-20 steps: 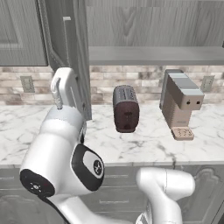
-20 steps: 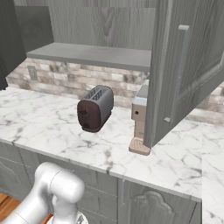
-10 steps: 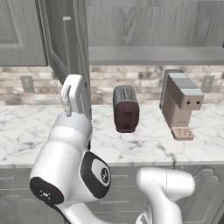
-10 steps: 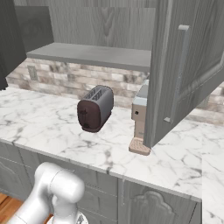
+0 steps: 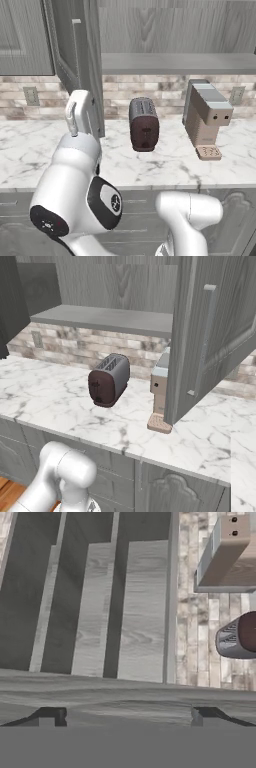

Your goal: Open the cabinet. Pick the soap dispenser and place it next to the sink. Then close the cabinet.

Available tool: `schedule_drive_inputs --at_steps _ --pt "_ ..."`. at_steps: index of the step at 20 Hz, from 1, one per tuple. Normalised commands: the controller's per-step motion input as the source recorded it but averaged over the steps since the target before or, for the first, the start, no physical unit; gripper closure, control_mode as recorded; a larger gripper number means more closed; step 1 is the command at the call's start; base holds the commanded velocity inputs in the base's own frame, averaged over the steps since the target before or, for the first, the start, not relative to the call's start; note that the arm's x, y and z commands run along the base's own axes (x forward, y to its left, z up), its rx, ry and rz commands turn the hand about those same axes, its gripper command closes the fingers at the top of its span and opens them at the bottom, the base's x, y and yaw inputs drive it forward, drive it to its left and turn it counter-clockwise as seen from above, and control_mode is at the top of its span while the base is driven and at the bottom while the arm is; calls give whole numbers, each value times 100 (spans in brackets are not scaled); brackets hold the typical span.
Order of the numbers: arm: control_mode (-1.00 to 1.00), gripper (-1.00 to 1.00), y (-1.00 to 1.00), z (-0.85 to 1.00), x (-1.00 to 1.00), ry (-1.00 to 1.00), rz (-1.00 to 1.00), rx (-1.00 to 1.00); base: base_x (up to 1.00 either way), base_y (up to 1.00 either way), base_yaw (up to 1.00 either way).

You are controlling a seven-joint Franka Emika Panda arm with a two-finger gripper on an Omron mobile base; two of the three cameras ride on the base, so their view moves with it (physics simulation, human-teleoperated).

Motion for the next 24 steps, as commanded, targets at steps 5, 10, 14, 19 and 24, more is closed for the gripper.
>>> schedule_drive_inputs --at_steps 5,10,14,19,24 --pt "-100 -100 57 -11 1 -8 0 17 0 0 0" --pt "-100 -100 49 -15 24 -1 0 16 0 0 0" --pt "-100 -100 36 -19 46 0 -3 17 0 0 0" --pt "-100 -100 30 -22 48 0 -5 17 0 0 0" --pt "-100 -100 38 -14 38 0 0 13 0 0 0"
